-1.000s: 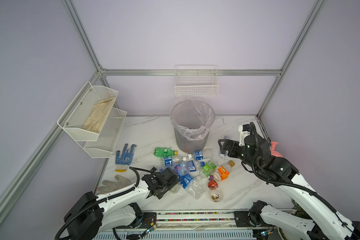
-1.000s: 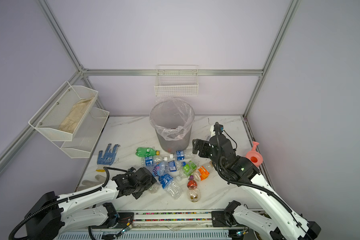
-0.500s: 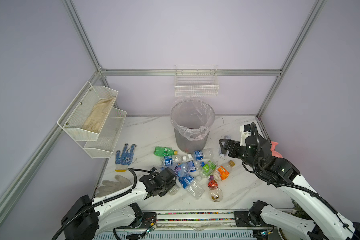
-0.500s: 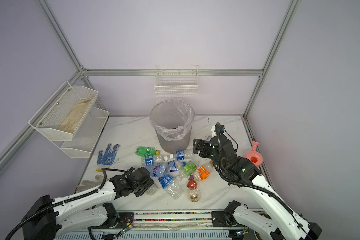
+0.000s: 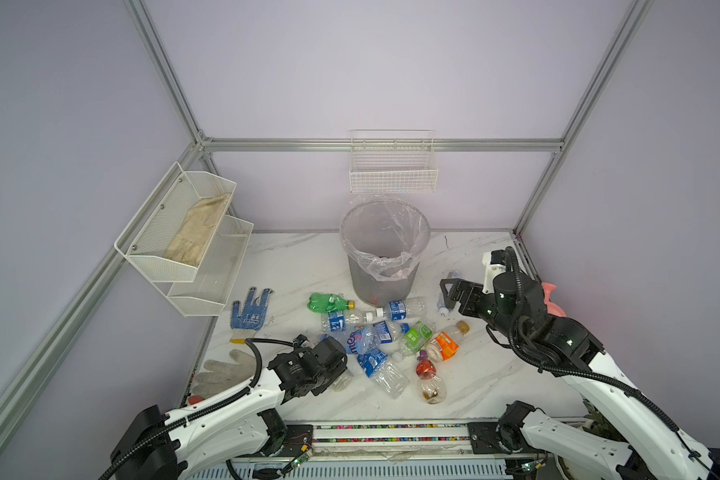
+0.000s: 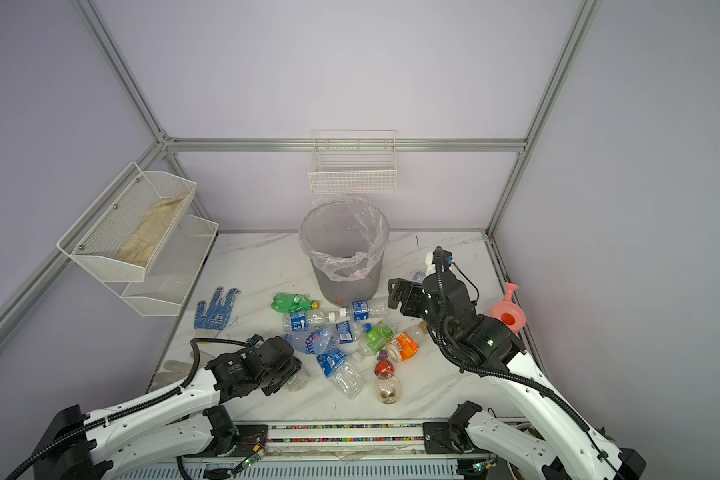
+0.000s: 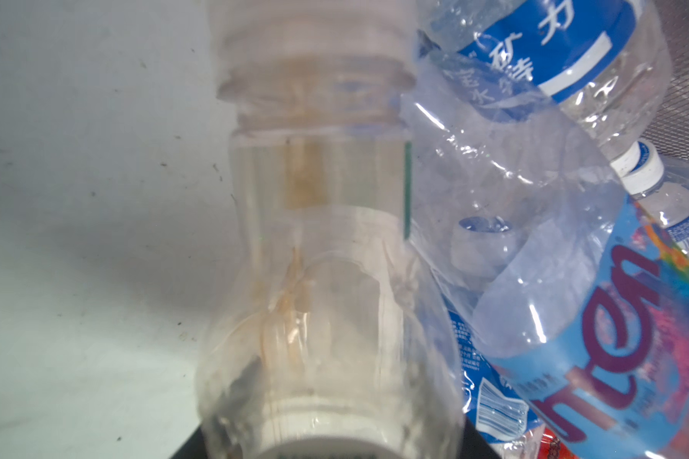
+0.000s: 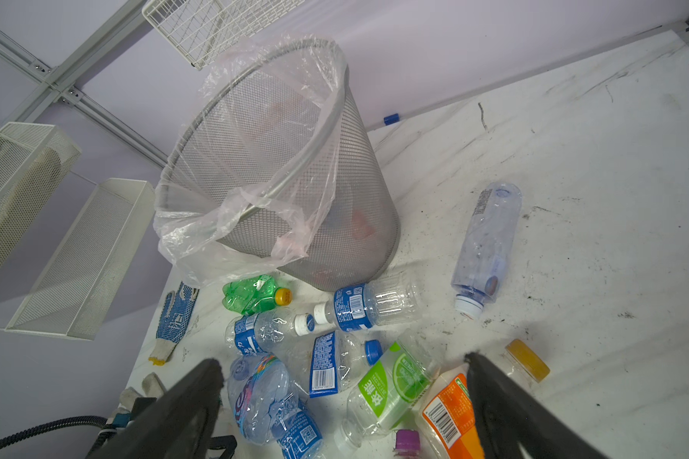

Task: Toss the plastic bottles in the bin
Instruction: 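Lower the left gripper onto the green-labelled clear bottle and close it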

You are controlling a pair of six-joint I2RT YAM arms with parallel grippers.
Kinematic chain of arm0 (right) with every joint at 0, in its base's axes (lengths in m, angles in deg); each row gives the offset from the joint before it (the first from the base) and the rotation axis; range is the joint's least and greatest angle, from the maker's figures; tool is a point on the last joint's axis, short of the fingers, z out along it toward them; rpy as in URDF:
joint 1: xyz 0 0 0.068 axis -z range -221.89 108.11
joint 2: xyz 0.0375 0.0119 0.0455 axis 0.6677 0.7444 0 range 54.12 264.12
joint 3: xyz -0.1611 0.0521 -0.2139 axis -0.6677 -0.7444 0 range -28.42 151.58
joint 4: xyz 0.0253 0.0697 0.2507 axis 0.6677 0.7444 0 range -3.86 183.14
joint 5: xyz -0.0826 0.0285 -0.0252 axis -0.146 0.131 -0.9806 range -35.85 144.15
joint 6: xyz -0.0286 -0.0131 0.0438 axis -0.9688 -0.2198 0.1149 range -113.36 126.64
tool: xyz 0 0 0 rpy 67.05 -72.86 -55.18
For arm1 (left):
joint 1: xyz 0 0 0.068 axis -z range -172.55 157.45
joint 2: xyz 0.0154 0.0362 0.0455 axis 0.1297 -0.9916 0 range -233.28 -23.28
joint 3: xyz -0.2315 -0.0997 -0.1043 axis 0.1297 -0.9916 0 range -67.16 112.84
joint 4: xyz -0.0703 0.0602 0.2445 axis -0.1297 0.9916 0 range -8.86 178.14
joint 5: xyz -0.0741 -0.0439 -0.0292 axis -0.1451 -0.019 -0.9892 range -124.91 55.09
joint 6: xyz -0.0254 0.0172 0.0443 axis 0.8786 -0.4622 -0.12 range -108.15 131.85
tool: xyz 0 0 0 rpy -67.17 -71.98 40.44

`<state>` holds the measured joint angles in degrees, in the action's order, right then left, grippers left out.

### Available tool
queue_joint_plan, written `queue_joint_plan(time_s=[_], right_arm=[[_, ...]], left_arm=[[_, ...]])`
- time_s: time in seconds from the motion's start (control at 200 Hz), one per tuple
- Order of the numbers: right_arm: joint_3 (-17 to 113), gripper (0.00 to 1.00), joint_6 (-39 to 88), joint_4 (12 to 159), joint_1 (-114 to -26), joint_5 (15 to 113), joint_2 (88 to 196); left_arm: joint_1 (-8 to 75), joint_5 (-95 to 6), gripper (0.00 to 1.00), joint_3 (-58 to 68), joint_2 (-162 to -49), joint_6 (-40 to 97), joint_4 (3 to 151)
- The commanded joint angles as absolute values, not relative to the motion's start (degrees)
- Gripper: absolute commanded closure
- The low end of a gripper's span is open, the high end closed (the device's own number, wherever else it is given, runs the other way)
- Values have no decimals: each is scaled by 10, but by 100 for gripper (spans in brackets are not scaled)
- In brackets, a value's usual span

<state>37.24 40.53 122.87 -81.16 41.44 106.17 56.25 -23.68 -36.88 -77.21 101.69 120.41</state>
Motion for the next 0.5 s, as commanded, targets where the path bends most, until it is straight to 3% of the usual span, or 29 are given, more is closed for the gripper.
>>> queue_joint_plan(time_s=[0.0, 0.495], right_arm=[[360, 3, 416, 1241, -812, 404, 1057], [346, 3, 414, 1232, -812, 415, 1059]], left_arm=[[564, -205, 68, -312, -750, 996, 1246], [565, -146, 68, -191, -721, 919, 1327]])
